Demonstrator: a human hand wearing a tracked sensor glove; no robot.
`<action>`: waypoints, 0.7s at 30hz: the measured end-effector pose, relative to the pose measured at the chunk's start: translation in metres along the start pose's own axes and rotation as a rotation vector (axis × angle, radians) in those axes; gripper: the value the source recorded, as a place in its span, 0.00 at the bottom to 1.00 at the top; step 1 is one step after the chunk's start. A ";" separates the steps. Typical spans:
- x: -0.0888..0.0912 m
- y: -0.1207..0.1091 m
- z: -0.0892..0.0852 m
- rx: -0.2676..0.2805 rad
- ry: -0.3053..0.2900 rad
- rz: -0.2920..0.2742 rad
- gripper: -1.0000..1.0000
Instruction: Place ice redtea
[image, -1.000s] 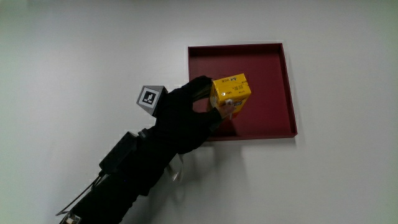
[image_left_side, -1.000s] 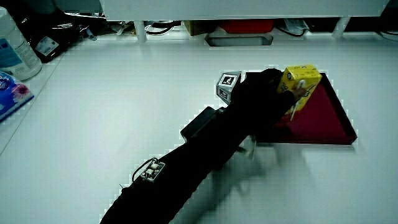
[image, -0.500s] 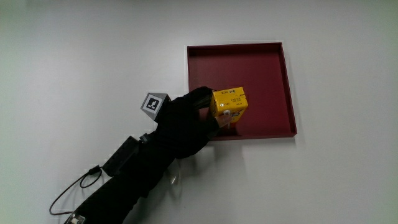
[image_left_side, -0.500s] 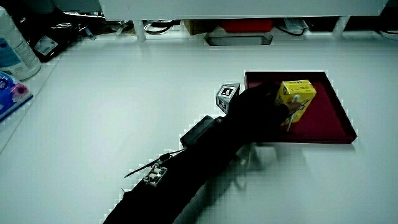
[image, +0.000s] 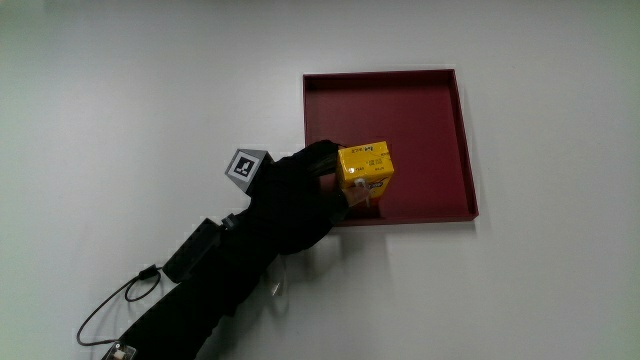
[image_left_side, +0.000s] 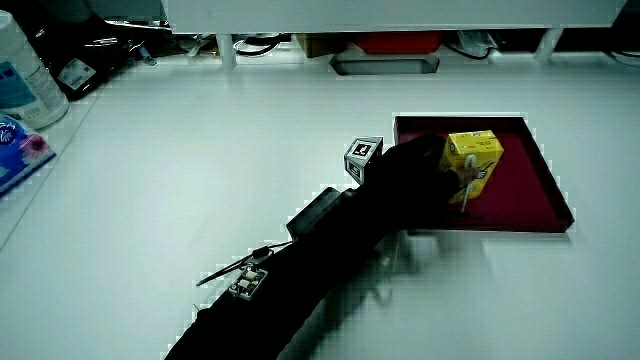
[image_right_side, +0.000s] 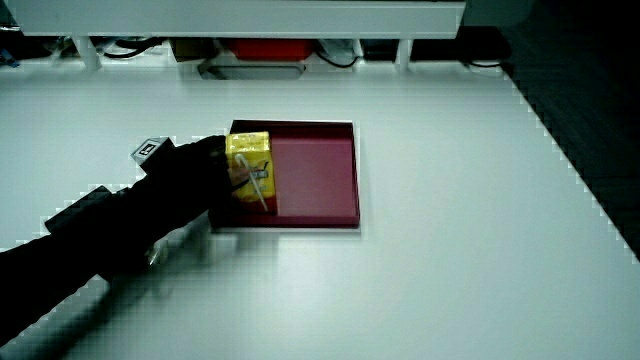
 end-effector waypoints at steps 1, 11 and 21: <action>-0.002 0.000 0.001 0.000 0.003 0.001 0.41; -0.002 -0.001 -0.001 -0.001 -0.031 0.000 0.26; 0.003 -0.008 0.001 0.018 -0.042 0.016 0.12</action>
